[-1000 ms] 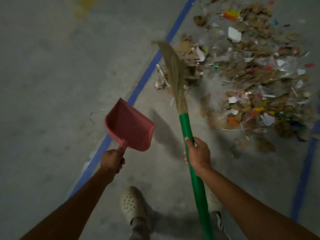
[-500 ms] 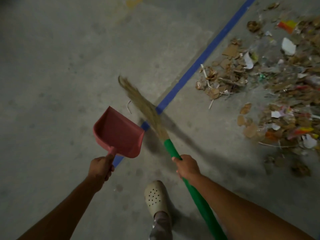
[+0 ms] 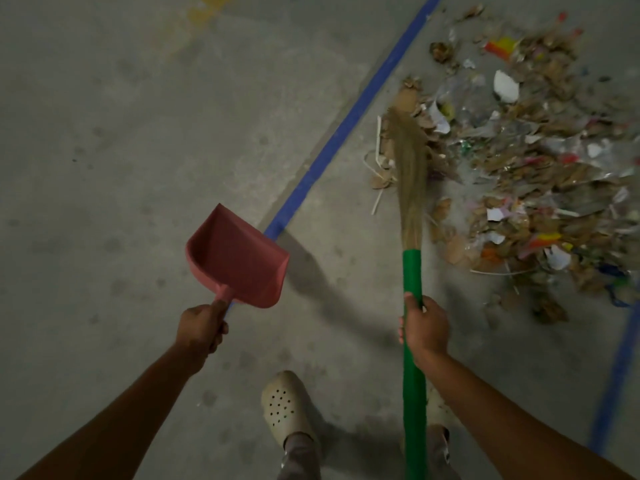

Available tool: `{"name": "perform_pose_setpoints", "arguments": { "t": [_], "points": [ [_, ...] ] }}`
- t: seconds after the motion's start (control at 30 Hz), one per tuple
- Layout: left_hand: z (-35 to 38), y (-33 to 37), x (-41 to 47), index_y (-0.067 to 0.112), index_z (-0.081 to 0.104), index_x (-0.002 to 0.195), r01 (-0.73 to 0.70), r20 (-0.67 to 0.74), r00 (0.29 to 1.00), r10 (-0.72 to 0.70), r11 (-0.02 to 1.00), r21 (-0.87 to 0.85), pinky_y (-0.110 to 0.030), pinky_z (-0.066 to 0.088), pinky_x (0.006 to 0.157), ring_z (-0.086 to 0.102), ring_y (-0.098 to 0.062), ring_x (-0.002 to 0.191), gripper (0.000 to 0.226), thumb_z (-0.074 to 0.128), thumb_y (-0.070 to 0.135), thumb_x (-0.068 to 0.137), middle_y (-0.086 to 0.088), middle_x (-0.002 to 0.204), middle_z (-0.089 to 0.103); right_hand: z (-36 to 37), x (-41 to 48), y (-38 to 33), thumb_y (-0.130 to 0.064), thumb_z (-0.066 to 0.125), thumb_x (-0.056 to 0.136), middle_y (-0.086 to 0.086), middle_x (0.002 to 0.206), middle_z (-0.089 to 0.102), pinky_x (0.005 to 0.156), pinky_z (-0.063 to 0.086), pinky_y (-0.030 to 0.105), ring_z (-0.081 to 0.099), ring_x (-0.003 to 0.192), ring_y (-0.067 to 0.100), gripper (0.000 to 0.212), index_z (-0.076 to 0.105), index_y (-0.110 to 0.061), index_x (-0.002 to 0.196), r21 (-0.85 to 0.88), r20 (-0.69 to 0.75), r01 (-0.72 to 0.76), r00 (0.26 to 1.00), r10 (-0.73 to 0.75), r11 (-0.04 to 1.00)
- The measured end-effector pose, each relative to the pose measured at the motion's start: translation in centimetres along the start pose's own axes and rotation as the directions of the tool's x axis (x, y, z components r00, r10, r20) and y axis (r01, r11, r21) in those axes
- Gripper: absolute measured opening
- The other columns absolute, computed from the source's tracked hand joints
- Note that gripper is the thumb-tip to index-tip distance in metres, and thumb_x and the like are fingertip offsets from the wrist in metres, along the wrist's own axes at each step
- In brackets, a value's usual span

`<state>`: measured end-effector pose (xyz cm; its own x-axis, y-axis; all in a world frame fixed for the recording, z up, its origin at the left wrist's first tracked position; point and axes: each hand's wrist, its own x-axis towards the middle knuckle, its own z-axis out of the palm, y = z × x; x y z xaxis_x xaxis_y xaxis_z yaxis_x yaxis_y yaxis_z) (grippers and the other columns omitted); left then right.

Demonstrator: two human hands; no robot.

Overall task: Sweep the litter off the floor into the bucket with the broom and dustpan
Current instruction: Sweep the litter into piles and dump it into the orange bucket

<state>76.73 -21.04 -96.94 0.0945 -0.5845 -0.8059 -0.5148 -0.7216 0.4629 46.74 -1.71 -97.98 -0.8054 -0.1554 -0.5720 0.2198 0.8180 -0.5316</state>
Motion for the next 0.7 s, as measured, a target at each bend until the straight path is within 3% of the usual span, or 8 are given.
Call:
{"name": "perform_pose_setpoints", "arguments": {
  "t": [0.07, 0.2, 0.3, 0.37, 0.53, 0.7],
  "points": [
    [2.0, 1.2, -0.4, 0.002, 0.059, 0.066, -0.009, 0.017, 1.0, 0.008, 0.999, 0.032, -0.019, 0.024, 0.035, 0.036, -0.017, 0.036, 0.055, 0.065, 0.048, 0.094, -0.014, 0.058, 0.056, -0.3, 0.5, 0.3, -0.038, 0.057, 0.1, 0.008, 0.061, 0.065, 0.046, 0.051, 0.032, 0.06, 0.045, 0.022, 0.03, 0.063, -0.013, 0.084, -0.022, 0.049, 0.036, 0.998, -0.035, 0.999],
    [6.4, 3.2, -1.5, 0.0, 0.059, 0.072, -0.03, 0.03, 0.999, 0.028, 0.998, 0.062, -0.015, 0.023, 0.034, 0.034, -0.014, 0.031, 0.047, 0.063, 0.041, 0.096, -0.011, 0.051, 0.052, -0.1, 2.9, 1.0, -0.05, 0.055, 0.096, 0.01, 0.074, 0.07, 0.064, 0.06, 0.044, 0.069, 0.066, 0.033, 0.036, 0.062, -0.018, 0.083, -0.237, 0.223, 0.089, 0.974, -0.034, 0.967],
    [10.1, 3.9, -2.3, 0.002, 0.057, 0.07, -0.063, 0.041, 0.997, 0.059, 0.993, 0.096, -0.017, 0.022, 0.033, 0.034, -0.015, 0.034, 0.046, 0.061, 0.039, 0.098, -0.011, 0.052, 0.052, -0.6, 6.0, 1.9, -0.049, 0.056, 0.096, 0.011, 0.077, 0.072, 0.059, 0.058, 0.034, 0.069, 0.062, 0.029, 0.04, 0.067, -0.011, 0.09, -0.388, 0.325, 0.054, 0.942, 0.081, 0.92],
    [12.7, 4.0, -2.7, 0.001, 0.057, 0.069, -0.077, 0.051, 0.996, 0.07, 0.986, 0.146, -0.017, 0.021, 0.034, 0.033, -0.016, 0.036, 0.048, 0.059, 0.04, 0.098, -0.009, 0.049, 0.05, -1.5, 8.8, 2.8, -0.047, 0.056, 0.098, 0.011, 0.08, 0.073, 0.056, 0.055, 0.03, 0.069, 0.06, 0.027, 0.04, 0.067, -0.008, 0.097, -0.416, 0.319, 0.013, 0.938, 0.133, 0.909],
    [19.7, 5.0, -2.4, 0.004, 0.056, 0.064, -0.13, 0.084, 0.99, 0.114, 0.968, 0.217, -0.017, 0.021, 0.038, 0.034, -0.016, 0.036, 0.054, 0.06, 0.046, 0.096, -0.014, 0.058, 0.052, -4.3, 18.3, 4.5, -0.048, 0.053, 0.097, 0.014, 0.1, 0.073, 0.08, 0.061, 0.043, 0.073, 0.086, 0.033, 0.042, 0.065, -0.009, 0.108, -0.352, 0.199, -0.04, 0.973, 0.117, 0.935],
    [27.2, 6.6, -2.2, 0.005, 0.058, 0.067, -0.152, 0.098, 0.986, 0.135, 0.97, 0.192, -0.016, 0.023, 0.035, 0.036, -0.013, 0.034, 0.06, 0.066, 0.061, 0.088, -0.013, 0.062, 0.057, -8.2, 26.0, 5.6, -0.053, 0.052, 0.094, 0.015, 0.099, 0.073, 0.08, 0.061, 0.048, 0.073, 0.085, 0.035, 0.046, 0.066, -0.01, 0.104, -0.191, 0.055, -0.122, 0.989, 0.134, 0.974]
  ]
}}
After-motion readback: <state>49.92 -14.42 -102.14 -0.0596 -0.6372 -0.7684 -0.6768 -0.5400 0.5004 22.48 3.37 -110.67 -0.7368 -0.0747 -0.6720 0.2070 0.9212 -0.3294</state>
